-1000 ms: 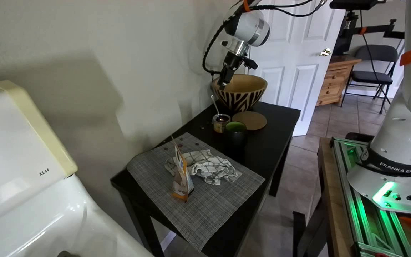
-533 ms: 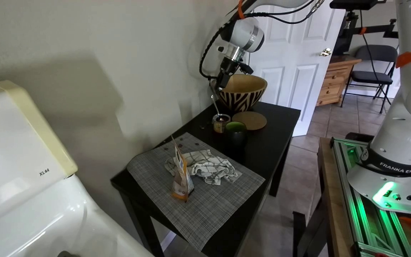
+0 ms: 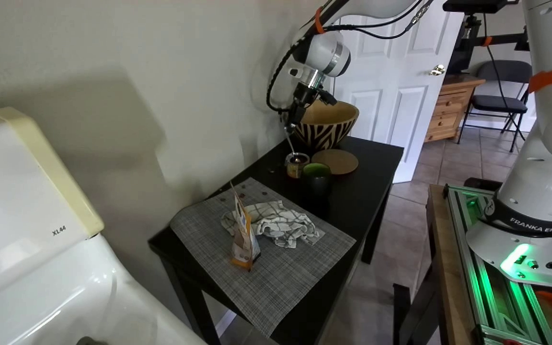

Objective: Use the spoon to transfer a spoonful of contents from the can to the cup

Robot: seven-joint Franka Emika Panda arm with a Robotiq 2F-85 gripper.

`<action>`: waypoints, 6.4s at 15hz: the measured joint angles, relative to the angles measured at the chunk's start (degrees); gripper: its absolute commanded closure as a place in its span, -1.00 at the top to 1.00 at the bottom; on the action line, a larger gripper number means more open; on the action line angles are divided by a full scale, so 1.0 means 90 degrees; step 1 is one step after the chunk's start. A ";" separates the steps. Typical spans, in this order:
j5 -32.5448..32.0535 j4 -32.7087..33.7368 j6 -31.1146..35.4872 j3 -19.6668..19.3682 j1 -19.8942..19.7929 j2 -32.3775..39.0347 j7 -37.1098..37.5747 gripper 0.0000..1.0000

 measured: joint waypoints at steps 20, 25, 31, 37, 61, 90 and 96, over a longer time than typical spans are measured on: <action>-0.0006 0.0131 -0.0152 0.0246 -0.0155 0.0193 -0.0153 -0.99; -0.0008 0.0210 -0.0419 0.0251 -0.0180 0.0191 -0.0205 -0.96; 0.0060 0.0208 -0.0868 0.0249 -0.0298 0.0040 -0.0363 -0.96; 0.0923 -0.0008 -0.0859 0.0247 -0.0337 -0.0199 -0.0813 -0.96; 0.2079 -0.0760 -0.0499 0.0079 0.0157 -0.0673 -0.1752 -0.96; 0.3181 -0.0812 -0.1117 -0.0340 0.0250 -0.0305 -0.2875 -0.96; 0.3176 -0.0804 -0.1231 -0.0335 0.0295 -0.0168 -0.3016 -0.96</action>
